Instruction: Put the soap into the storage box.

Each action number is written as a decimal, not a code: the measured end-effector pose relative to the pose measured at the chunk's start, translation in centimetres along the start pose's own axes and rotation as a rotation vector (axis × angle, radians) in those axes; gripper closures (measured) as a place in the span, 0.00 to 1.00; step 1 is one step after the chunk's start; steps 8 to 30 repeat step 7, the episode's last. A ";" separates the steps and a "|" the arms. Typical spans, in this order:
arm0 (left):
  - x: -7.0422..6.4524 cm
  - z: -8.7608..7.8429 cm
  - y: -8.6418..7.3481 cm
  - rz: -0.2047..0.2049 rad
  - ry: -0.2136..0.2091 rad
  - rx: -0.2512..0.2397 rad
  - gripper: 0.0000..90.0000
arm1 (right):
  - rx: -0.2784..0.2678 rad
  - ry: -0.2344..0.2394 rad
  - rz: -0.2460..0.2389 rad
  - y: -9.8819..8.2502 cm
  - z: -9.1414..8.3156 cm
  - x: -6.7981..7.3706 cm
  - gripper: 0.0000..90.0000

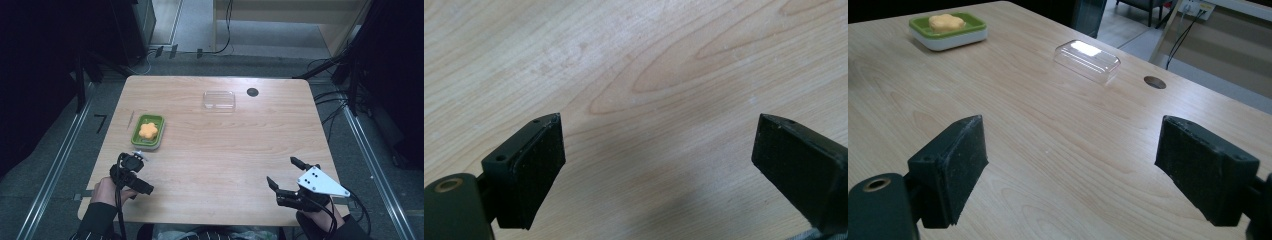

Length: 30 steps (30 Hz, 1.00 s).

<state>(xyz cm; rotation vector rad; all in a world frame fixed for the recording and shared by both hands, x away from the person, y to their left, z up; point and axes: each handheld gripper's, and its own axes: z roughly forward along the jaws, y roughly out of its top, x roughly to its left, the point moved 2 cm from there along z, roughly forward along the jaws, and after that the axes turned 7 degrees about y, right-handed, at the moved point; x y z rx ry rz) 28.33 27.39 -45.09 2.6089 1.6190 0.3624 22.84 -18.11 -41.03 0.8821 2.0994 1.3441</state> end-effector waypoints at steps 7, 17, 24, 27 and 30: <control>0.0 -0.1 0.4 0.016 -0.001 -0.019 0.05 | 0.001 -0.002 0.001 0.0 0.0 0.0 0.15; 0.0 -0.1 0.4 0.016 -0.001 -0.019 0.05 | 0.001 -0.002 0.001 0.0 0.0 0.0 0.15; 0.0 -0.1 0.4 0.016 -0.001 -0.019 0.05 | 0.001 -0.002 0.001 0.0 0.0 0.0 0.15; 0.0 -0.1 0.4 0.016 -0.001 -0.019 0.05 | 0.001 -0.002 0.001 0.0 0.0 0.0 0.15; 0.0 -0.1 0.4 0.016 -0.001 -0.019 0.05 | 0.001 -0.002 0.001 0.0 0.0 0.0 0.15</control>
